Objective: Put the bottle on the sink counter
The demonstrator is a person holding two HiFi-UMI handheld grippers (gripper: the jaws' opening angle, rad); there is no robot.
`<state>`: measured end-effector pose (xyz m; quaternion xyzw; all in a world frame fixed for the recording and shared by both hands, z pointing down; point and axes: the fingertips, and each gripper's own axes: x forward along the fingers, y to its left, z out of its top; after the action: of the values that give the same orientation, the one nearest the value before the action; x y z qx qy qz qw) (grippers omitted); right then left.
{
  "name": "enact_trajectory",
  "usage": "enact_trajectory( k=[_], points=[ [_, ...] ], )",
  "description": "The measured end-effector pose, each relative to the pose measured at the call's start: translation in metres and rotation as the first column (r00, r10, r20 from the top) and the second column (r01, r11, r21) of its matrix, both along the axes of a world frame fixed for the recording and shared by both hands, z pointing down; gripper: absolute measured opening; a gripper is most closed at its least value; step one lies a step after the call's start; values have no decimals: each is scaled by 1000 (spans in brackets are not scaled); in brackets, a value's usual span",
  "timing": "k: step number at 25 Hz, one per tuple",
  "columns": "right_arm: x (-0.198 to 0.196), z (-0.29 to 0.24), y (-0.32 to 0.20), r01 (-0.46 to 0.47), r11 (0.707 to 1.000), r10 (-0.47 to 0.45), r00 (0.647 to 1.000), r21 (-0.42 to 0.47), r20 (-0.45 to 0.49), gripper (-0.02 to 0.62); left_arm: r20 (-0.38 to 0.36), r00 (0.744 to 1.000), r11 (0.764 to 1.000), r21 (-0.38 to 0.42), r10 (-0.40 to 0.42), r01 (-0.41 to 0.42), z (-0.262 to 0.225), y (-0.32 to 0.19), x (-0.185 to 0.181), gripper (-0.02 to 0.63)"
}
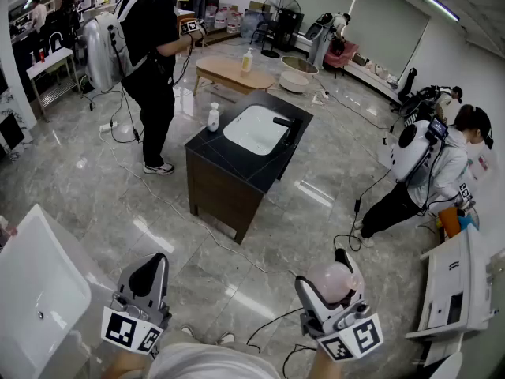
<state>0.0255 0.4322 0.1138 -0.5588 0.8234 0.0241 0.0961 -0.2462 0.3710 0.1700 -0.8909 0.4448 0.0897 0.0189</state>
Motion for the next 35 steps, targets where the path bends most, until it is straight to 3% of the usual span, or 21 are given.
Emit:
enact_trajectory(
  k=[10, 23, 29, 35],
  points=[
    [-4, 10, -6, -6, 1000, 5, 999, -24, -47, 423, -2, 1000, 1000, -7, -7, 7, 0, 3, 0, 18],
    [-5, 29, -17, -12, 999, 4, 980, -37, -201, 423, -9, 1000, 1000, -14, -12, 12, 5, 7, 20, 18],
    [2, 34, -14, -5, 1000, -2, 951, -23, -308, 423, -41, 999, 999, -28, -21, 20, 9, 13, 36, 18],
    [10, 44, -16, 19, 999, -29, 953, -36, -302, 423, -58, 998, 999, -44, -33, 30, 19, 15, 49, 18]
  ],
)
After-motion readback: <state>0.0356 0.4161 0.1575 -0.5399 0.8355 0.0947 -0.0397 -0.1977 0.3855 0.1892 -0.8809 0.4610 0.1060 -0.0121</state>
